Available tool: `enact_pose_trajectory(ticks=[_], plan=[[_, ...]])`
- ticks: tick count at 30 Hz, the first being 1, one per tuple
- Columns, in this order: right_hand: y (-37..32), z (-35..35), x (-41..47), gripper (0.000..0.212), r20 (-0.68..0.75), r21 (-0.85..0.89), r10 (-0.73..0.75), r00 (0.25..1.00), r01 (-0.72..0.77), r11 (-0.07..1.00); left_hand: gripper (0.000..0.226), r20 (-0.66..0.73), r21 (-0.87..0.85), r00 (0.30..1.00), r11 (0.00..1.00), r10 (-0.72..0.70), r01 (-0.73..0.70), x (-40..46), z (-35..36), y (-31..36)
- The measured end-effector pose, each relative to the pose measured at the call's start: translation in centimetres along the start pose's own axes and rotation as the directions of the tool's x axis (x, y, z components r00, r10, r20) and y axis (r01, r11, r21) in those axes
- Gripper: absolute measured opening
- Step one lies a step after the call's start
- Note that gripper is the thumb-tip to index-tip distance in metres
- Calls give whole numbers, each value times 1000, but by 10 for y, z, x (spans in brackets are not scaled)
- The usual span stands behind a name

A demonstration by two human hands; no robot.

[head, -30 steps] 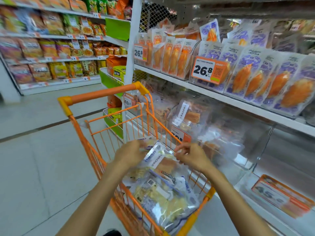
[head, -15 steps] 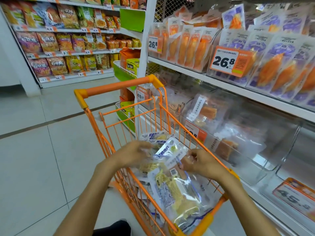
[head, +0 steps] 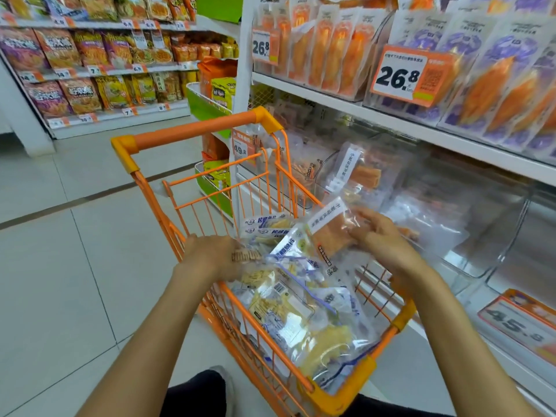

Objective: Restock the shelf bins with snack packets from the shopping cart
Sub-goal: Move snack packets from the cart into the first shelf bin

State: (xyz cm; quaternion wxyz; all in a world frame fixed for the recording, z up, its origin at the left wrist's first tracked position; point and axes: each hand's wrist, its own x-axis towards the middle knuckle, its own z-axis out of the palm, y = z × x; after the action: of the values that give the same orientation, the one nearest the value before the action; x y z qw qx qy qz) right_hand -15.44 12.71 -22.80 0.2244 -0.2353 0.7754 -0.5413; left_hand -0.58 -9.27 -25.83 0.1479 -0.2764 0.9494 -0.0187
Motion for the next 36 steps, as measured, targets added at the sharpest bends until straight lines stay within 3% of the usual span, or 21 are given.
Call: enact_pose_trajectory(ticks=[4,7,9,11,13,15,19,22,24,26,28,33,36], plan=[[6,-9,2,34,-121,40,1,993,4,999,45,-127,-53,991,997,44,-52,4,4,-5],[10,-13,2,21,-169,146,73,983,-49,988,40,-184,-306,981,946,54,-110,5,0,-16],[9,-16,2,20,-163,249,97,982,-54,967,34,-236,-548,972,826,-1,-132,7,-4,-27],[7,-17,2,20,-155,416,113,981,-39,909,24,-308,-767,947,613,-90,-191,5,-11,-35],[3,-17,-1,14,-164,555,132,978,-20,831,17,-325,-882,933,406,-153,-241,-1,-20,-36],[2,-16,-2,13,-178,593,144,973,-11,805,14,-316,-917,936,303,-156,-259,-8,-28,-33],[3,-12,-1,38,-117,465,129,985,-60,883,24,-245,-917,966,342,-80,-205,-9,-28,-24],[-4,-10,-3,18,-55,410,79,995,-49,911,36,-221,-930,968,325,-117,-173,-3,-25,-17],[-11,-9,-6,12,-21,373,23,1000,-14,928,39,-192,-960,975,226,-114,-163,0,-27,-9],[-17,-6,-10,23,45,279,-43,998,29,960,37,-145,-972,987,195,-72,-128,1,-29,1],[-21,0,-15,41,113,155,-80,990,62,986,35,-121,-953,993,280,-9,-113,0,-28,10],[-19,18,-14,16,46,-18,-219,975,220,975,48,13,-944,983,327,183,-48,-6,-32,27],[-12,20,-14,17,69,51,-173,983,170,984,56,92,-953,969,303,230,19,-4,-29,31]])
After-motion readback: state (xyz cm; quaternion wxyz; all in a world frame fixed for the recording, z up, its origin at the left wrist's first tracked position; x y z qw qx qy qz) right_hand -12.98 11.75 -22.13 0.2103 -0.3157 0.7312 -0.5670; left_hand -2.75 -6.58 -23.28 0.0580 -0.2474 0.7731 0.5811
